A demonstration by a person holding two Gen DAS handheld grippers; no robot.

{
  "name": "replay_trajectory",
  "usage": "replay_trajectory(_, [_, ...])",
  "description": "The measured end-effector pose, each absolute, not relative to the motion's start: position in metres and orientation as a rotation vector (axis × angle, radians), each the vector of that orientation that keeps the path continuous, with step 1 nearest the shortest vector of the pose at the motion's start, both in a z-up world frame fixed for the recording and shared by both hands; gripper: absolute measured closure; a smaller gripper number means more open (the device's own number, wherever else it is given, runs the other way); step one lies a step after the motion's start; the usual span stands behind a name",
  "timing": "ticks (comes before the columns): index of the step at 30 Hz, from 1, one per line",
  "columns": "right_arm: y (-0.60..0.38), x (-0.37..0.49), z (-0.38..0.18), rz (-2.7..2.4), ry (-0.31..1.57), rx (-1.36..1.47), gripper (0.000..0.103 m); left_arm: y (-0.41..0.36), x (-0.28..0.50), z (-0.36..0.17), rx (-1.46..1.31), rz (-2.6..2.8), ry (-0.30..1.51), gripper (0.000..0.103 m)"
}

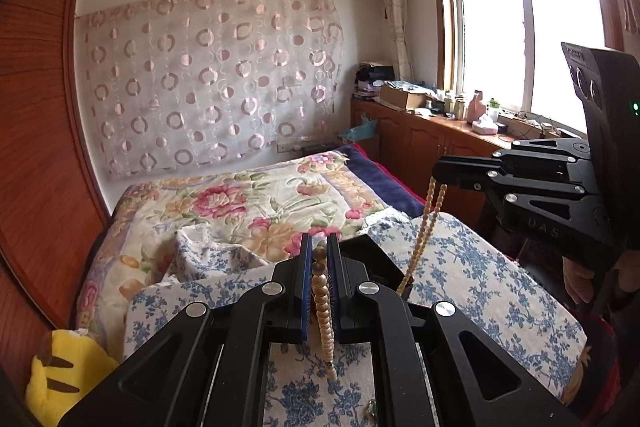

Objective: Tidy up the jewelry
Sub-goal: 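Lift the pearl necklace with the left tool and carry it over the box, then lower the pearl necklace into the box and open the left tool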

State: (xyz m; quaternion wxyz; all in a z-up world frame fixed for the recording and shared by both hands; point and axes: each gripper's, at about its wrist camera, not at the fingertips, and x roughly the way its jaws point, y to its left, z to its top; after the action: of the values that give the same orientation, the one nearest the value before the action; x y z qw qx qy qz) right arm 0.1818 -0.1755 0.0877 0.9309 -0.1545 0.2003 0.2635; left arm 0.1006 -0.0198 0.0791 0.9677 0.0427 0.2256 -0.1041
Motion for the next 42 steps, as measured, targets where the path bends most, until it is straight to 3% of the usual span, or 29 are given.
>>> replay_trajectory(20, [-0.183, 0.243, 0.098, 0.493, 0.434, -0.294, 0.098, -0.033, 0.137, 0.122, 0.089, -0.189, 0.394, 0.097])
replay_trajectory(42, [-0.185, 0.258, 0.006, 0.515, 0.631, -0.275, 0.097, -0.047, 0.183, 0.104, 0.116, -0.203, 0.433, 0.096])
